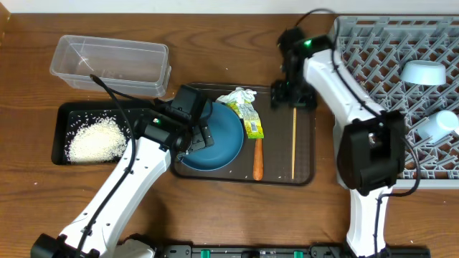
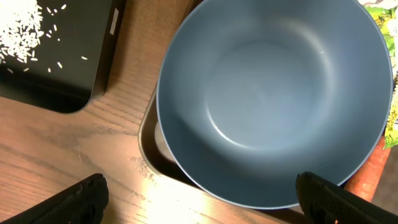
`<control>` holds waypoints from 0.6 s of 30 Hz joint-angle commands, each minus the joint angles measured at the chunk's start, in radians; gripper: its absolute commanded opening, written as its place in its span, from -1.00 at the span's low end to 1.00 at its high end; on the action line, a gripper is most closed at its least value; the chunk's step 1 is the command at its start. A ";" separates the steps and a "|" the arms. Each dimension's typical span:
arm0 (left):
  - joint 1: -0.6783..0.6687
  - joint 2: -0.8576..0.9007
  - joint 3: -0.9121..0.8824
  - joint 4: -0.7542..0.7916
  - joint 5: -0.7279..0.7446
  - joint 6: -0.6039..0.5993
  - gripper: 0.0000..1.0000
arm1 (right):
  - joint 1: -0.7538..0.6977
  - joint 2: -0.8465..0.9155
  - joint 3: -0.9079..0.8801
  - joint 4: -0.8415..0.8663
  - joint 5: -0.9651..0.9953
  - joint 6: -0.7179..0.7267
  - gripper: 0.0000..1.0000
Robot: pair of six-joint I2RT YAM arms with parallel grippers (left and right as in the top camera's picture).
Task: Sort waste into correct bins and load items into the dishwasher rack
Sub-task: 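Return the right gripper to the tray and grasp the second chopstick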
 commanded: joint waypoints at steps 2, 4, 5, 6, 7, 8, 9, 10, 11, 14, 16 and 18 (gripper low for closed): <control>0.004 0.000 0.014 -0.005 -0.009 -0.002 0.98 | 0.018 -0.020 -0.073 0.024 0.043 0.100 0.42; 0.004 0.000 0.014 -0.005 -0.009 -0.002 0.97 | 0.021 -0.020 -0.103 0.039 0.043 0.100 0.37; 0.004 0.000 0.014 -0.005 -0.009 -0.002 0.98 | 0.021 -0.020 -0.123 0.050 0.043 0.100 0.36; 0.004 0.000 0.014 -0.005 -0.009 -0.002 0.98 | 0.021 -0.020 -0.141 0.061 0.043 0.100 0.33; 0.004 0.000 0.014 -0.005 -0.009 -0.002 0.98 | 0.021 -0.020 -0.159 0.074 0.044 0.099 0.29; 0.004 0.000 0.014 -0.005 -0.009 -0.002 0.98 | 0.021 -0.020 -0.183 0.095 0.044 0.098 0.26; 0.004 0.000 0.014 -0.005 -0.009 -0.002 0.98 | 0.020 -0.020 -0.211 0.124 0.044 0.094 0.22; 0.004 0.000 0.014 -0.005 -0.009 -0.002 0.98 | 0.019 -0.020 -0.233 0.150 0.045 0.087 0.18; 0.004 0.000 0.014 -0.005 -0.009 -0.002 0.98 | 0.019 -0.020 -0.254 0.175 0.045 0.077 0.15; 0.004 0.000 0.014 -0.005 -0.009 -0.002 0.98 | 0.019 -0.020 -0.317 0.259 0.044 0.051 0.11; 0.004 0.000 0.014 -0.005 -0.009 -0.002 0.98 | 0.019 -0.020 -0.342 0.289 0.044 0.050 0.03; 0.004 0.000 0.014 -0.005 -0.009 -0.002 0.97 | 0.019 -0.020 -0.357 0.306 0.044 0.050 -0.18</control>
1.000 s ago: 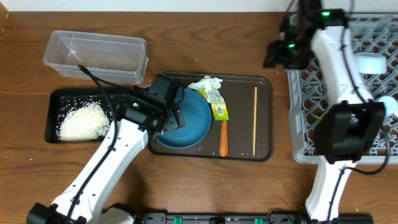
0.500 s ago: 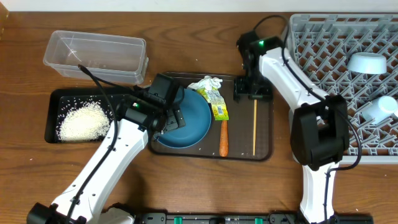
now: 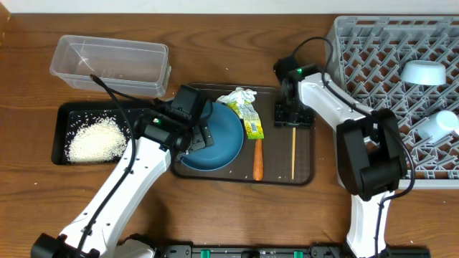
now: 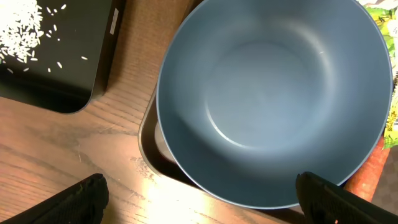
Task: Sort waste into correct bins and load items into the dishwasher rack
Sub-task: 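Return the right gripper to the tray and grasp the second chopstick, then carry the second chopstick toward the rack with the right gripper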
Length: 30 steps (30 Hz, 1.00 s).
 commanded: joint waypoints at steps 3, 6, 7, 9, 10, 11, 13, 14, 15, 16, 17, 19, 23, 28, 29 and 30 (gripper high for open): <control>0.004 0.000 0.014 -0.005 -0.009 -0.002 0.98 | 0.003 0.023 -0.045 0.028 -0.003 -0.014 -0.67; 0.004 0.000 0.014 -0.005 -0.009 -0.002 0.98 | 0.003 0.023 -0.021 0.015 -0.003 -0.014 -0.98; 0.004 0.000 0.014 -0.005 -0.009 -0.002 0.98 | 0.002 0.023 -0.007 0.004 -0.003 -0.014 -0.98; 0.004 0.000 0.014 -0.005 -0.009 -0.002 0.98 | -0.004 0.018 0.037 -0.030 -0.003 -0.014 -0.98; 0.004 0.000 0.014 -0.005 -0.009 -0.002 0.98 | -0.009 0.014 0.069 -0.053 -0.003 -0.026 -0.98; 0.004 0.000 0.014 -0.005 -0.009 -0.002 0.98 | -0.015 0.010 0.100 -0.074 -0.003 -0.039 -0.98; 0.004 0.000 0.014 -0.005 -0.009 -0.002 0.98 | -0.034 -0.003 0.188 -0.131 -0.003 -0.073 -0.98; 0.004 0.000 0.014 -0.005 -0.009 -0.002 0.98 | -0.046 -0.008 0.230 -0.154 -0.003 -0.090 -0.98; 0.004 0.000 0.014 -0.005 -0.009 -0.002 0.98 | -0.062 -0.016 0.283 -0.182 -0.002 -0.106 -0.98; 0.004 0.000 0.014 -0.005 -0.009 -0.002 0.98 | -0.077 -0.023 0.328 -0.202 -0.002 -0.118 -0.98; 0.004 0.000 0.014 -0.005 -0.009 -0.002 0.98 | -0.098 -0.030 0.378 -0.222 0.003 -0.128 -0.98; 0.004 0.000 0.014 -0.005 -0.009 -0.002 0.98 | -0.143 -0.044 0.470 -0.253 0.037 -0.143 -0.98; 0.004 0.000 0.014 -0.005 -0.009 -0.002 0.98 | -0.225 -0.054 0.581 -0.259 0.057 -0.270 -0.98; 0.004 0.000 0.014 -0.005 -0.009 -0.002 0.98 | -0.318 -0.048 0.593 -0.223 0.057 -0.439 -0.97; 0.004 0.000 0.014 -0.005 -0.009 -0.002 0.98 | -0.331 -0.048 0.592 -0.217 0.057 -0.452 -0.97; 0.004 0.000 0.014 -0.005 -0.009 -0.002 0.98 | -0.343 -0.044 0.589 -0.210 0.057 -0.467 -0.98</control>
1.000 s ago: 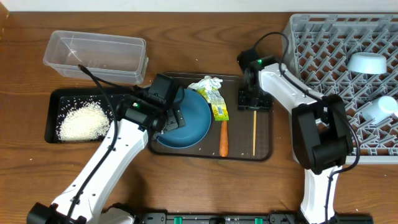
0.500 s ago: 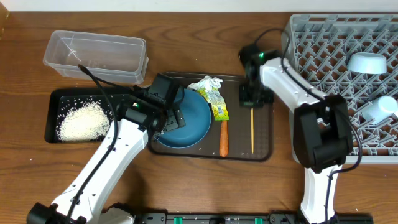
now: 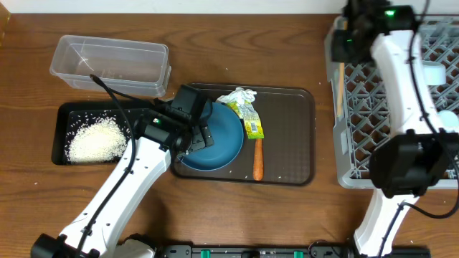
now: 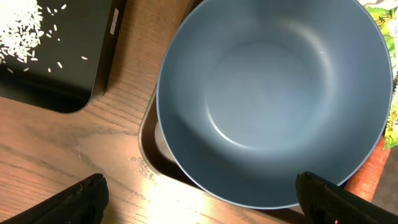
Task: Sort waste into correct bins and load items into the dishwasher rack
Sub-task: 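Carry the second chopstick toward the rack with the right gripper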
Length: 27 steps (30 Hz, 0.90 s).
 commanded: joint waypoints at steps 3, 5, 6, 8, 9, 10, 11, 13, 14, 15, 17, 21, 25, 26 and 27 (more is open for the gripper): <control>0.004 0.000 0.014 -0.005 -0.009 -0.002 0.98 | -0.044 0.004 -0.004 0.033 0.010 -0.117 -0.98; 0.004 0.000 0.014 -0.005 -0.009 -0.002 0.98 | -0.055 0.004 -0.011 0.046 0.010 -0.117 -0.97; 0.004 0.000 0.014 -0.005 -0.009 -0.002 0.98 | -0.058 0.004 -0.017 0.054 0.010 -0.117 -0.97; 0.004 0.000 0.014 -0.005 -0.009 -0.002 0.98 | -0.064 0.004 -0.031 0.071 0.011 -0.118 -0.96; 0.004 0.000 0.014 -0.005 -0.009 -0.002 0.98 | -0.067 0.005 -0.039 0.081 0.011 -0.118 -0.96; 0.004 0.000 0.014 -0.005 -0.009 -0.002 0.98 | -0.069 0.008 -0.045 0.091 0.011 -0.117 -0.96; 0.004 0.000 0.014 -0.005 -0.009 -0.002 0.97 | -0.072 0.011 -0.048 0.101 0.010 -0.117 -0.94; 0.004 0.000 0.014 -0.005 -0.009 -0.002 0.98 | -0.074 0.019 -0.049 0.106 0.010 -0.117 -0.92; 0.004 0.000 0.014 -0.005 -0.009 -0.002 0.98 | -0.074 0.024 -0.049 0.106 0.010 -0.117 -0.91; 0.004 0.000 0.014 -0.005 -0.009 -0.002 0.98 | -0.074 0.026 -0.049 0.104 0.006 -0.116 -0.83; 0.004 0.000 0.014 -0.005 -0.009 -0.002 0.98 | -0.074 0.029 -0.049 0.100 -0.003 -0.116 -0.52; 0.004 0.000 0.014 -0.005 -0.009 -0.002 0.98 | -0.074 0.028 -0.048 0.088 -0.006 -0.078 0.23; 0.004 0.000 0.014 -0.005 -0.009 -0.002 0.97 | -0.073 0.027 -0.048 0.053 -0.006 -0.060 0.40; 0.004 0.000 0.014 -0.005 -0.009 -0.002 0.98 | -0.073 0.024 -0.048 0.042 -0.006 -0.044 0.40; 0.004 0.000 0.014 -0.005 -0.009 -0.002 0.98 | -0.073 0.023 -0.048 0.032 -0.006 -0.031 0.40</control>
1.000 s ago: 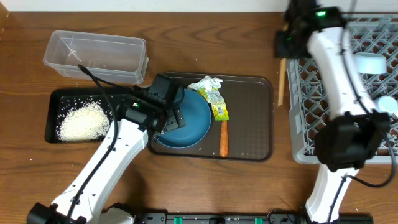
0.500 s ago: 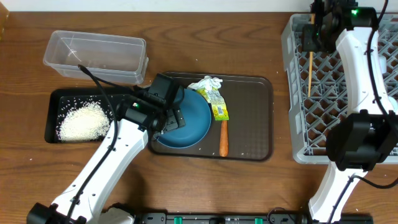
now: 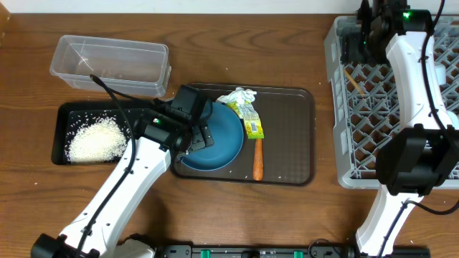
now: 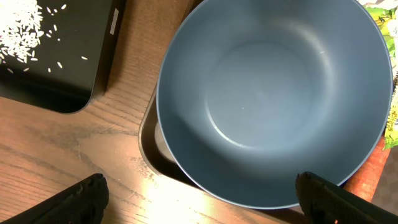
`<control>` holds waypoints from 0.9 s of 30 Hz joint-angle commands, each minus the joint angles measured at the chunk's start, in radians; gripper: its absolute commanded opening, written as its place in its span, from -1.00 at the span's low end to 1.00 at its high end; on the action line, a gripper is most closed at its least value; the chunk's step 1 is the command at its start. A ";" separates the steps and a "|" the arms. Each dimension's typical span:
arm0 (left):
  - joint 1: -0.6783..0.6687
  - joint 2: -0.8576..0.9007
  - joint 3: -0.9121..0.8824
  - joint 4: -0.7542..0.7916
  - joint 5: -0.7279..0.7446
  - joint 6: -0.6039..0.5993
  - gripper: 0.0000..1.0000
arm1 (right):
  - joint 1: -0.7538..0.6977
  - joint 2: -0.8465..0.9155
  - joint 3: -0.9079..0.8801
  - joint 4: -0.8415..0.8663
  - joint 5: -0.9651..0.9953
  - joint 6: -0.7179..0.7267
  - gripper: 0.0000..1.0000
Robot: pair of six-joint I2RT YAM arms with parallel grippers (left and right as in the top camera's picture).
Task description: Sort waste into correct bins and load items into the dishwasher rack
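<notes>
A blue bowl [image 3: 224, 136] sits at the left of the brown tray [image 3: 294, 143]. My left gripper [image 3: 199, 136] hovers at its near rim. In the left wrist view the bowl [image 4: 273, 99] fills the frame, and the left gripper [image 4: 202, 198] stands open, its fingertips [image 4: 87, 194] wide apart with nothing between them. On the tray lie a carrot [image 3: 257, 159], a green-yellow packet [image 3: 252, 123] and a crumpled white wrapper [image 3: 239, 96]. My right gripper [image 3: 358, 44] is over the far left corner of the grey dishwasher rack [image 3: 401, 129]. A wooden chopstick [image 3: 351, 79] lies slanted in the rack just below it.
A black bin with white rice [image 3: 93, 140] lies left of the tray, also seen as the black bin [image 4: 43, 56] in the left wrist view. A clear plastic container [image 3: 111, 64] stands behind it. The right arm crosses the rack's right side.
The chopstick hung upright at the rack's left edge under my right gripper; now it lies slanted inside the rack. The right gripper has shifted slightly right. The left arm has not moved.
My right gripper was at the tray's far right, beside the chopstick lying there. Then it stood at the chopstick's far end. Later the chopstick was off the tray, at the rack's left edge; now it rests in the rack. The left gripper stayed open at the bowl.
</notes>
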 commanded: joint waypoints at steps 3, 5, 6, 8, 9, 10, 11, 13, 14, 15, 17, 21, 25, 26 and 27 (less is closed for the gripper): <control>0.004 0.000 0.014 -0.005 -0.009 -0.002 0.98 | -0.011 0.000 -0.007 -0.051 -0.038 0.070 0.36; 0.004 0.000 0.014 -0.005 -0.009 -0.002 0.98 | -0.005 -0.010 -0.007 -0.074 -0.080 0.070 0.31; 0.004 0.000 0.014 -0.005 -0.009 -0.002 0.98 | -0.002 -0.016 -0.007 -0.086 -0.099 0.072 0.29; 0.004 0.000 0.014 -0.005 -0.009 -0.002 0.98 | 0.008 -0.029 -0.007 -0.117 -0.136 0.097 0.25; 0.004 0.000 0.014 -0.005 -0.009 -0.002 0.98 | 0.013 -0.036 -0.007 -0.133 -0.153 0.109 0.23; 0.004 0.000 0.014 -0.005 -0.009 -0.002 0.98 | 0.020 -0.042 -0.007 -0.151 -0.172 0.123 0.23; 0.004 0.000 0.014 -0.005 -0.009 -0.002 0.98 | 0.026 -0.048 -0.007 -0.164 -0.190 0.129 0.22; 0.004 0.000 0.014 -0.005 -0.009 -0.002 0.98 | 0.043 -0.060 -0.007 -0.188 -0.232 0.127 0.22; 0.004 0.000 0.014 -0.005 -0.009 -0.002 0.98 | 0.054 -0.068 -0.007 -0.203 -0.249 0.125 0.22; 0.004 0.000 0.014 -0.005 -0.009 -0.002 0.98 | 0.064 -0.074 -0.007 -0.217 -0.262 0.125 0.22; 0.004 0.000 0.014 -0.005 -0.009 -0.002 0.98 | 0.092 -0.088 -0.007 -0.248 -0.292 0.106 0.22; 0.004 0.000 0.014 -0.005 -0.009 -0.002 0.98 | 0.172 -0.095 -0.008 -0.308 -0.301 0.094 0.25; 0.004 0.000 0.014 -0.005 -0.009 -0.002 0.97 | 0.273 -0.094 -0.021 -0.319 -0.288 0.095 0.76; 0.004 0.000 0.014 -0.005 -0.009 -0.002 0.98 | 0.291 -0.094 -0.023 -0.315 -0.281 0.095 0.99; 0.004 0.000 0.014 -0.005 -0.009 -0.002 0.96 | 0.313 -0.094 -0.029 -0.307 -0.266 0.096 0.99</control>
